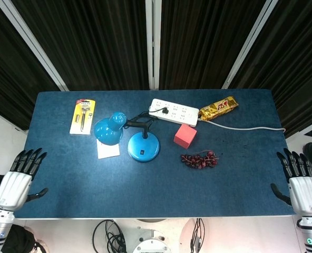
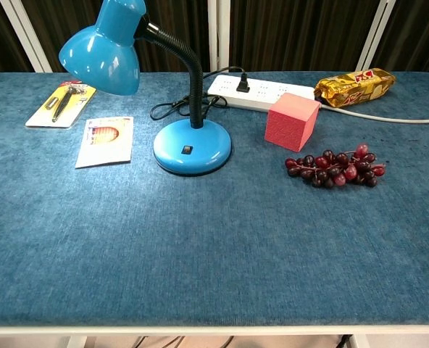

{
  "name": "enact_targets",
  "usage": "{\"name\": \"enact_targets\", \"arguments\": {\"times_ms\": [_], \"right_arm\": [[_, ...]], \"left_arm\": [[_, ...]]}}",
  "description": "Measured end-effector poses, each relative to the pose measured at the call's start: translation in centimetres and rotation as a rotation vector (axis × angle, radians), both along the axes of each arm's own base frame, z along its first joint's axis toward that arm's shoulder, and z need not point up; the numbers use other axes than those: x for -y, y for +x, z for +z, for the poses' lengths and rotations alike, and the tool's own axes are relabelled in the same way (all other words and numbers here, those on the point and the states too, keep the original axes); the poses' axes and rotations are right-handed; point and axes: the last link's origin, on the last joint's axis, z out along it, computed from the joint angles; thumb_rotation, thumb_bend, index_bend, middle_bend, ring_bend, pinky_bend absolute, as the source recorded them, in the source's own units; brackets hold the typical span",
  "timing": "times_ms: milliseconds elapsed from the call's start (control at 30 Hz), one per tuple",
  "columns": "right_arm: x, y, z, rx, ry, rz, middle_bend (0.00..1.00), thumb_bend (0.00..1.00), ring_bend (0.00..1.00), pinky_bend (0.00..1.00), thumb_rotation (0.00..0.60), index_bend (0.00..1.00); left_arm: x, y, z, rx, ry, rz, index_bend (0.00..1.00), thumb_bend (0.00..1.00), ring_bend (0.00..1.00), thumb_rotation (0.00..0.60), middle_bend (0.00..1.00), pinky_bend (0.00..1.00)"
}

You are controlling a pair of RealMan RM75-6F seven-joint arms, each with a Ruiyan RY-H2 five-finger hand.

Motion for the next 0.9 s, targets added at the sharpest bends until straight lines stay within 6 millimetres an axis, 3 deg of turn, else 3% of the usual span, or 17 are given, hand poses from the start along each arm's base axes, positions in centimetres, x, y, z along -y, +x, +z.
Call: {"name": "enact_targets", "arguments": {"times_ms": [100, 267, 367, 467, 567, 900], "right_arm": [[0.0, 0.0, -0.1, 0.004, -0.001, 0.002, 0.0, 0.2, 0.0, 0.0, 0.6, 0.0], [0.0, -0.2, 0.0, 0.016, 0.001, 0.005, 0.0, 0.2, 0.0, 0.0, 0.6, 0.0], [-0.1, -0.2, 0.2, 0.019, -0.007, 0.006, 0.0, 0.2, 0.0, 0.0, 0.6, 0.0], [-0.1, -0.2, 0.5, 0.021, -0.013, 0.009, 0.0, 0.2, 0.0, 0.0, 0.6, 0.0], [-0.3, -0.1, 0.6, 0.023, -0.019, 0.013, 0.0, 0.2, 0.0, 0.0, 0.6, 0.0], [-0.7, -0.1, 1.3, 0.038, -0.045, 0.019, 0.0, 0.2, 0.0, 0.0, 0.6, 0.0]], "left_arm": [[-0.6, 1.2, -1.0, 0.007, -0.041, -0.036, 0.02, 0.1, 0.06, 0.6, 0.12, 0.05], [-1.6, 2.6, -2.8, -0.011, -0.101, -0.071, 0.02, 0.19, 0.31, 0.6, 0.35, 0.36], [-2.5, 3.7, -4.3, -0.018, -0.152, -0.097, 0.03, 0.29, 0.52, 0.6, 0.53, 0.55], [-3.4, 4.9, -6.0, -0.031, -0.202, -0.126, 0.06, 0.36, 0.64, 0.6, 0.68, 0.66], [-4.4, 6.3, -7.8, -0.038, -0.254, -0.151, 0.07, 0.38, 0.68, 0.6, 0.73, 0.7], [-7.9, 9.1, -11.8, -0.073, -0.354, -0.152, 0.07, 0.39, 0.69, 0.6, 0.74, 0.7]]}}
